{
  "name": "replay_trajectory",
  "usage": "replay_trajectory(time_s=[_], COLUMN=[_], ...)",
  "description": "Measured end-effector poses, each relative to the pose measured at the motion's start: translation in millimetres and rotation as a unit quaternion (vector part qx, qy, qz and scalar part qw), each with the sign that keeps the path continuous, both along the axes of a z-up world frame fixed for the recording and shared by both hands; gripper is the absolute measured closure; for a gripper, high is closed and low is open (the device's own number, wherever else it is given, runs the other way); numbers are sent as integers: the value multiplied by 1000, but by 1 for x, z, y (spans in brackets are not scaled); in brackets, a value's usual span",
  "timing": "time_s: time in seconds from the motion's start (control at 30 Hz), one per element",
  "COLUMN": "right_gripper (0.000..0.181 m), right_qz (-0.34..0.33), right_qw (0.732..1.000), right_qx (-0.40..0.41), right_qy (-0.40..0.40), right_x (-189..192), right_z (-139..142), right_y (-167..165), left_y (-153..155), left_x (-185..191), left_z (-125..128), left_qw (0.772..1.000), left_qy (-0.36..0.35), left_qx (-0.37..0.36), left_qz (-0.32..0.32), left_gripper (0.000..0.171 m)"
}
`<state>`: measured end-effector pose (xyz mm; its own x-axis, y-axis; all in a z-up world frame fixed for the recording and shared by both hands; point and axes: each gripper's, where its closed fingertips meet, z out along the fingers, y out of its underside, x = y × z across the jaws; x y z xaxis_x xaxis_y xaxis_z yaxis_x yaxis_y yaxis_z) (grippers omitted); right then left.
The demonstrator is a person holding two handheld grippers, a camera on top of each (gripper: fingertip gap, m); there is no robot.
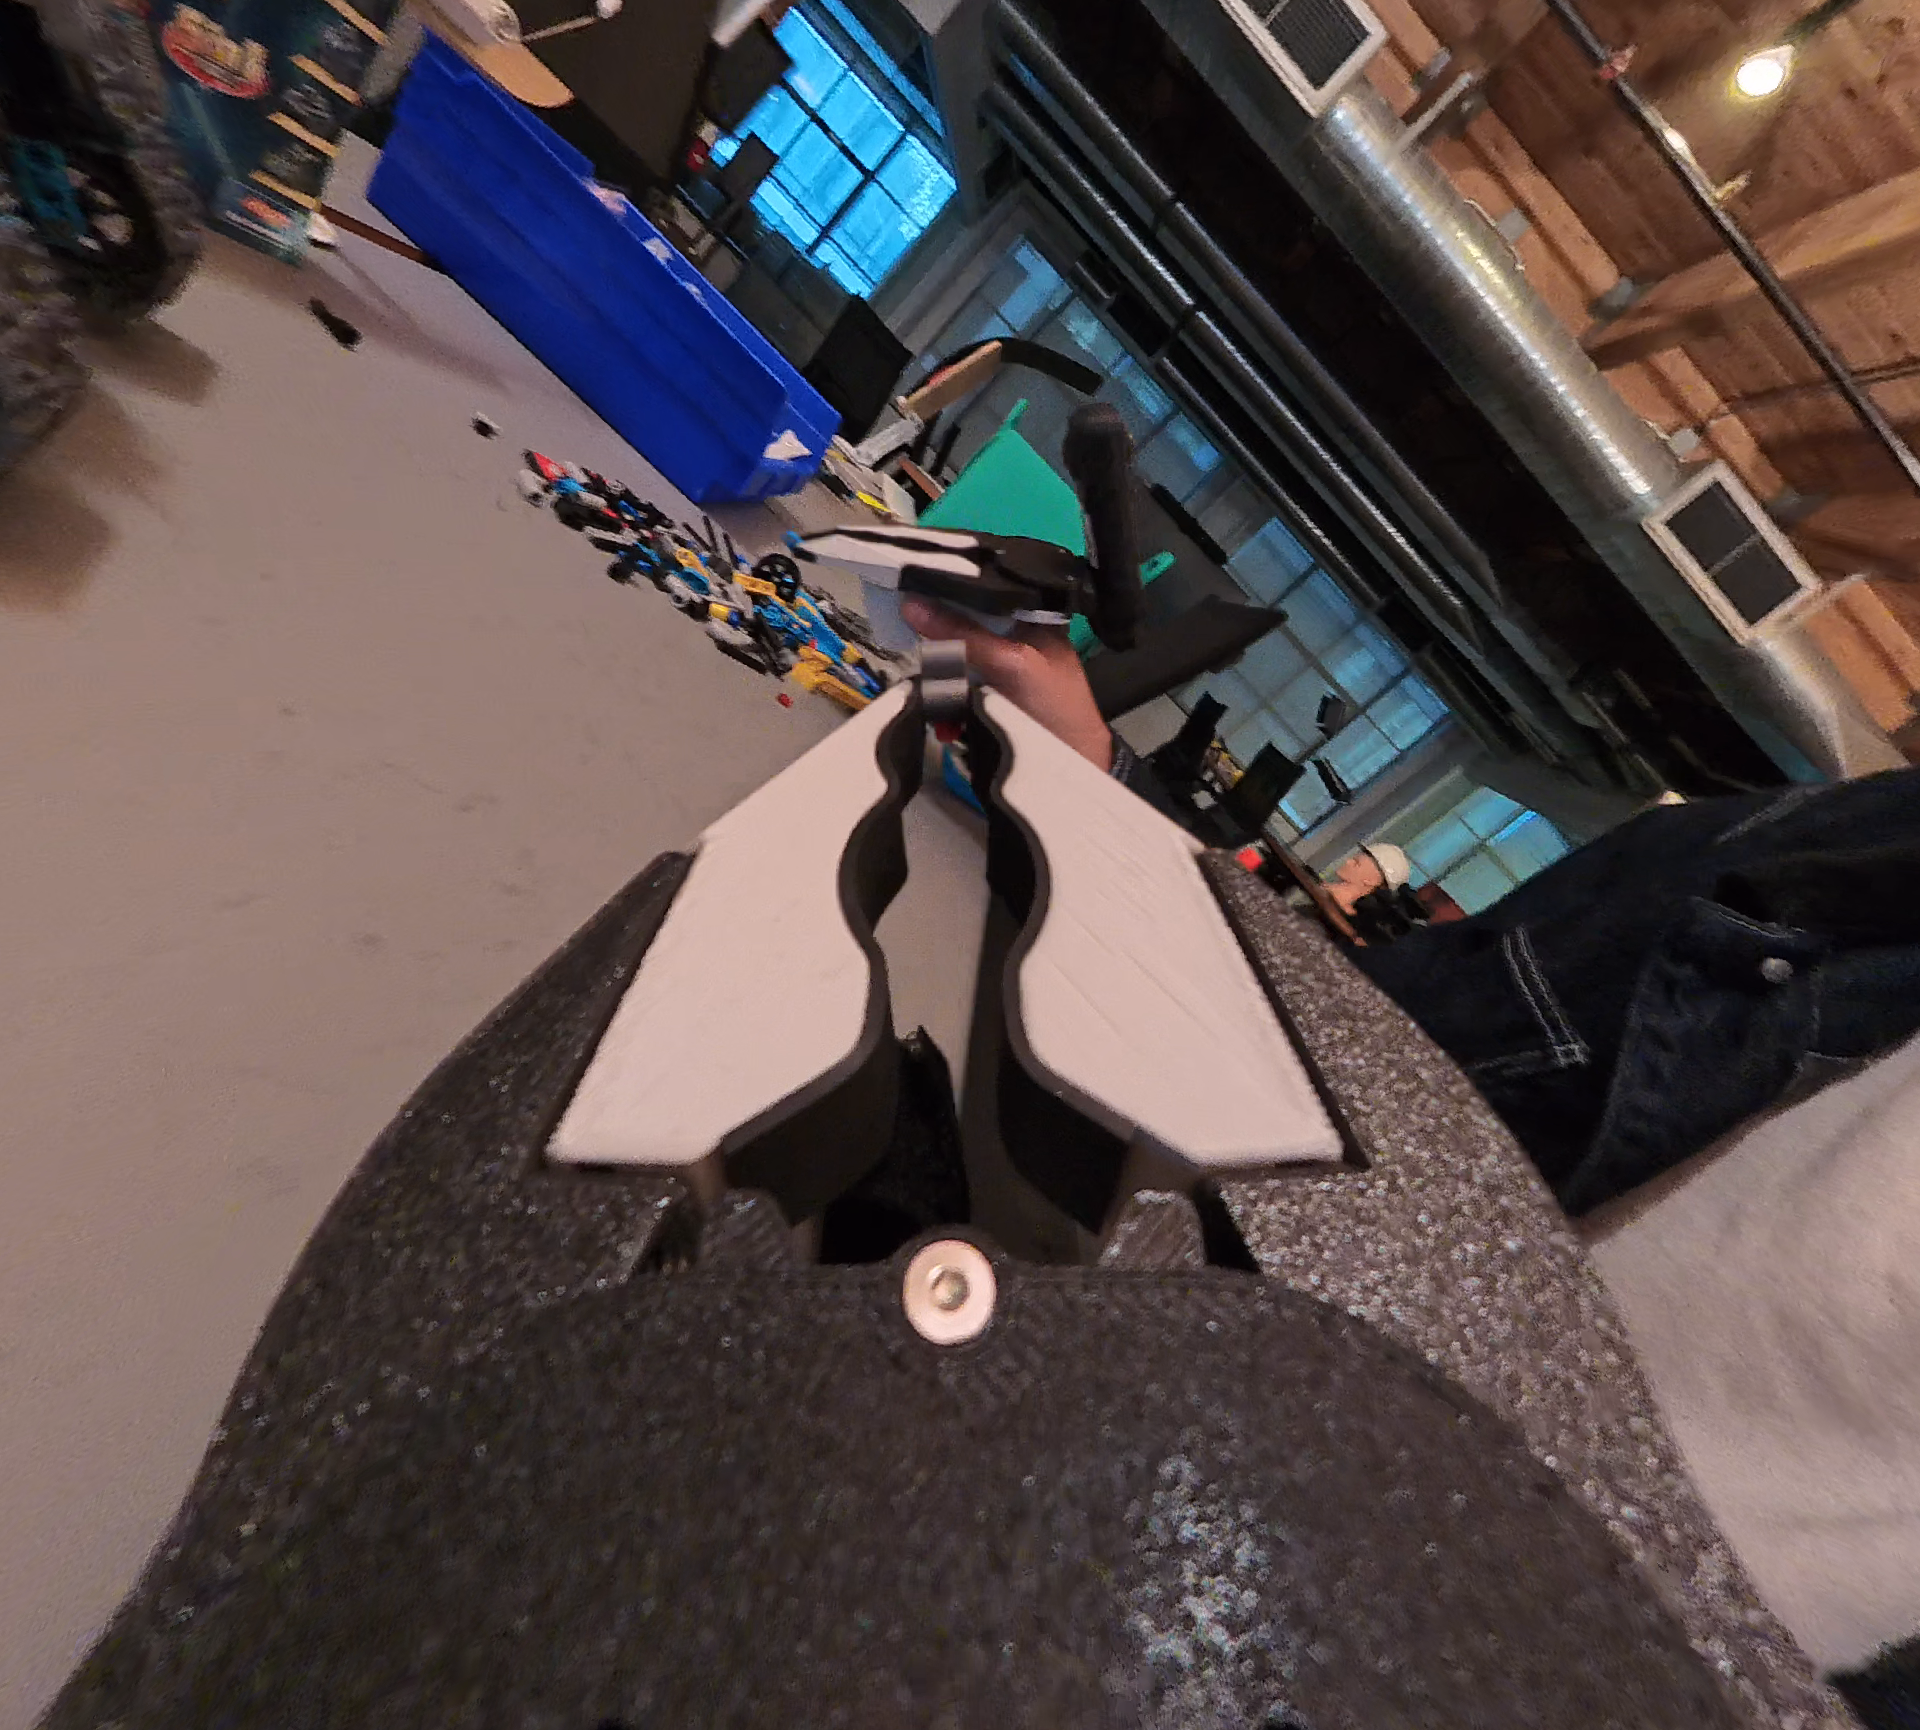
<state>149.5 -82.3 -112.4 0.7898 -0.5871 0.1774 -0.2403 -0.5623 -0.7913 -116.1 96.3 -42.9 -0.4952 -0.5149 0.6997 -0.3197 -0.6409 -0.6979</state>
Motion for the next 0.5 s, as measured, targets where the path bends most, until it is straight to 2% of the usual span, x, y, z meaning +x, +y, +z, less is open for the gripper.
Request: replay_trajectory(time_s=[0.1, 0.17, 0.27, 0.33, 0.43, 0.5], right_gripper=[176, 167, 157, 151, 137, 137], right_qz=[-16, -15, 57, 155, 289, 316], right_qw=[1000, 1000, 997, 983, 938, 924], right_qx=[-6, -4, 13, 65, 167, 199], right_qy=[9, 3, -45, -79, -88, -85], right_x=[6, 4, -23, -73, -178, -231], right_z=[-5, -2, 18, 39, 66, 69], right_y=[-8, -4, 29, 73, 134, 161], left_y=[2, -2, -4, -3, 3, 10], left_x=[4, 4, 4, 4, 2, 0], left_z=[-7, -10, -10, -8, -2, 4], left_qw=[999, 998, 998, 999, 1000, 997], left_qy=[12, 13, 13, 10, 4, 0], left_qx=[43, 62, 63, 47, -18, -81], left_qz=[23, 22, 15, 11, 1, -8], left_gripper=[165, 165, 165, 165, 165, 166])
